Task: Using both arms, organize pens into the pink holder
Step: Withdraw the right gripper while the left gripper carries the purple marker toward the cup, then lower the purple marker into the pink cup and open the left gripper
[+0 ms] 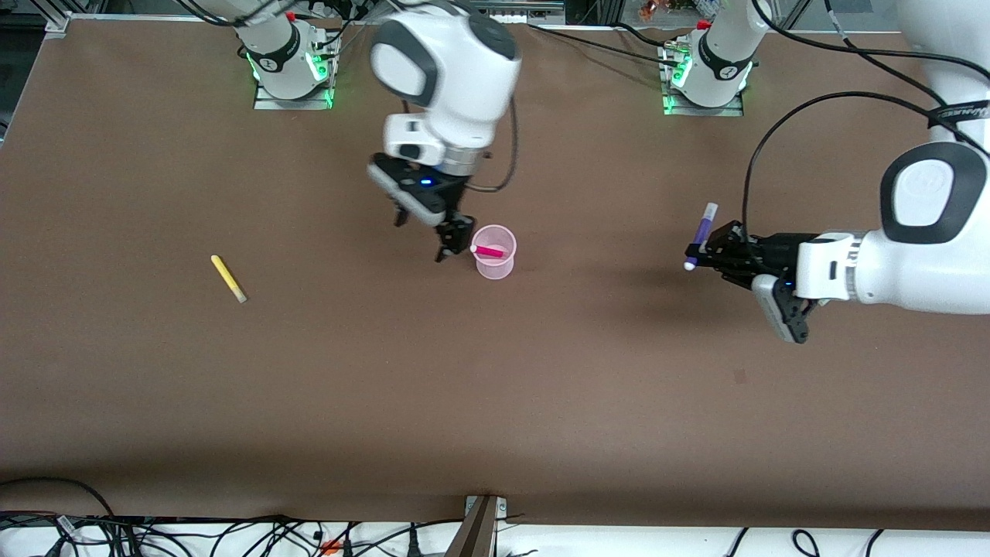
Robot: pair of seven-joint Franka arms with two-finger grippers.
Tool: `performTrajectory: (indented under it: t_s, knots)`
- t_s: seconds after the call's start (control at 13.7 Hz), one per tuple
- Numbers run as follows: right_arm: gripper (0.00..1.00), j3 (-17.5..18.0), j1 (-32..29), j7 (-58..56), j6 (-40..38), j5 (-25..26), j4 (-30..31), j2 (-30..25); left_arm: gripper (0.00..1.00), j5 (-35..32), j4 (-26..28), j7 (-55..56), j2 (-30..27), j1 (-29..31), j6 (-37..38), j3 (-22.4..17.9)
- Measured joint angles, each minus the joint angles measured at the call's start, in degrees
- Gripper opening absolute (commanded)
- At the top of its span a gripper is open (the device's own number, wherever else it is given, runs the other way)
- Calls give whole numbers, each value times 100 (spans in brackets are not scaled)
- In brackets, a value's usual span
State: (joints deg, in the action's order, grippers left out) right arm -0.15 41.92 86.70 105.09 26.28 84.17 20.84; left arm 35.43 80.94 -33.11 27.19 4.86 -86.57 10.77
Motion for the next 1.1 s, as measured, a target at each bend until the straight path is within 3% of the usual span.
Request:
performTrajectory:
  t_s: [0.29,0.58,0.88,1.1]
  knots:
    - [98,-1310,-231,-3268,-707,-1646,40,-700,0,136,0,-18,271,-401,-903,112]
    - [98,-2479,-269,-5799,-1141,-2302,262,-858,0,186,16,97,425,-1362,-2278,141]
    - [98,-3171,-276,-7046,-1053,-2696,713,-888,0,662,36,1015,655,-2313,-3899,144]
    - [98,-3289,-272,-7252,-895,-2732,946,-1023,0,680,277,2047,852,-2923,-4887,137]
